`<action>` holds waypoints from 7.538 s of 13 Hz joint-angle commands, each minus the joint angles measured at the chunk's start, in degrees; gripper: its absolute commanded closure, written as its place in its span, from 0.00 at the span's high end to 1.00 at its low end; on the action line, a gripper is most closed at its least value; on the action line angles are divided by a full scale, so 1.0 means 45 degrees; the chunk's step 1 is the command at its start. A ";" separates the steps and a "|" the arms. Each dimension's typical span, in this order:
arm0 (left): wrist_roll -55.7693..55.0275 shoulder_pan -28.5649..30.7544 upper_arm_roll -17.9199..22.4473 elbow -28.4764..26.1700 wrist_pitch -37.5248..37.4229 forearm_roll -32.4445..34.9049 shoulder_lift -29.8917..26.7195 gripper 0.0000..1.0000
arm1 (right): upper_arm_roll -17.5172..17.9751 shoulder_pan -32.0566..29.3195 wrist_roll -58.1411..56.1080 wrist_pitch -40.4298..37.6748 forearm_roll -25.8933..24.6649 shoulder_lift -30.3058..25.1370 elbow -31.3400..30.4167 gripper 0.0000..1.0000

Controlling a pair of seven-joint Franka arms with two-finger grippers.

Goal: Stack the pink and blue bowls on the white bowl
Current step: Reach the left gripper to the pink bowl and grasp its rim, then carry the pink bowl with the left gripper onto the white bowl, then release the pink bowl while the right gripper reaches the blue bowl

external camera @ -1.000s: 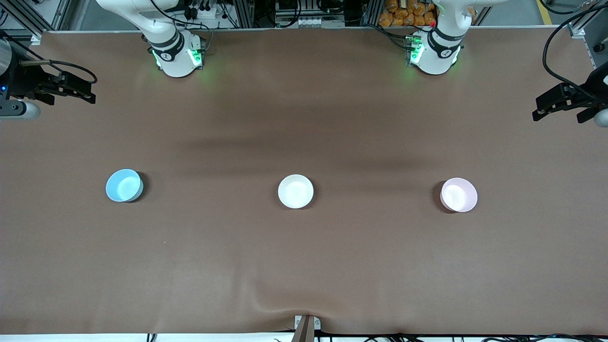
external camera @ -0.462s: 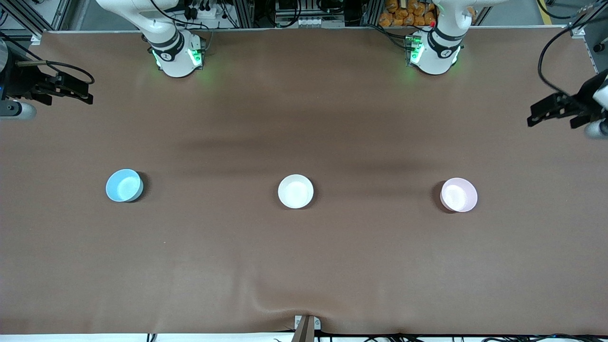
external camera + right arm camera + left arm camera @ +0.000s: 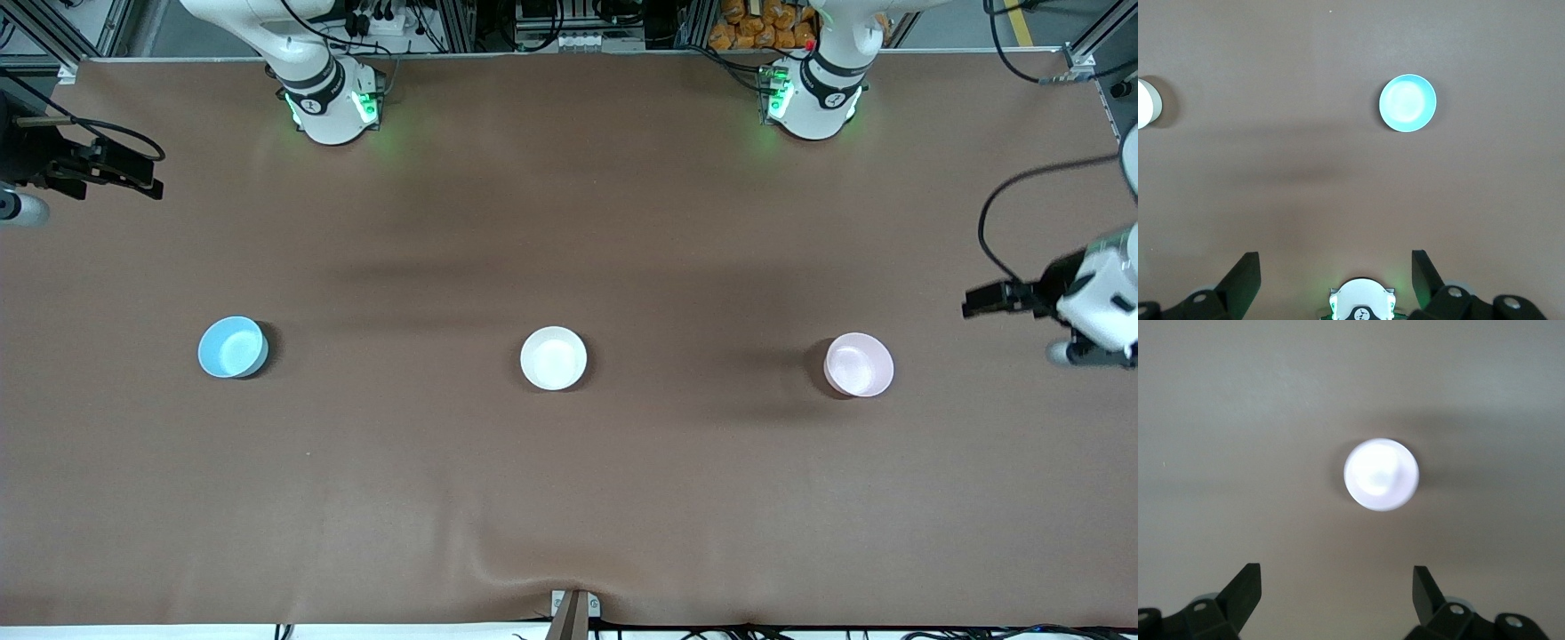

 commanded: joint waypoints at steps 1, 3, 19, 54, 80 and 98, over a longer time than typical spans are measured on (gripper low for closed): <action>0.0570 0.0149 0.0015 0.0289 0.0985 0.0214 0.1172 1.00 | 0.0086 -0.0127 -0.0036 0.0322 -0.0094 -0.0068 -0.0014 1.00; 0.0570 0.0304 0.0015 0.0231 0.1805 0.0194 0.1817 1.00 | 0.0086 -0.0127 -0.0036 0.0577 -0.0114 -0.0049 -0.0014 1.00; 0.0453 0.0209 -0.0219 -0.2268 0.5676 -0.0001 0.3462 0.77 | 0.0028 -0.0903 -0.0017 0.1085 -0.2086 0.0419 0.0669 1.00; -0.8799 -0.4260 -0.3735 0.3175 0.3859 -0.0548 0.5215 0.00 | 0.0184 -0.4521 0.2503 0.1749 0.1000 0.1631 0.0747 1.00; -1.0836 -0.6706 -0.3677 0.3082 0.5656 -0.1134 0.6976 0.00 | 0.0125 -0.3154 0.0257 0.5588 0.0748 0.5282 -0.0964 1.00; -1.0699 -0.6784 -0.3657 0.3140 0.6340 -0.0841 0.7777 1.00 | 0.0165 -0.4522 -0.0895 1.3175 0.0958 0.5284 -0.7338 0.31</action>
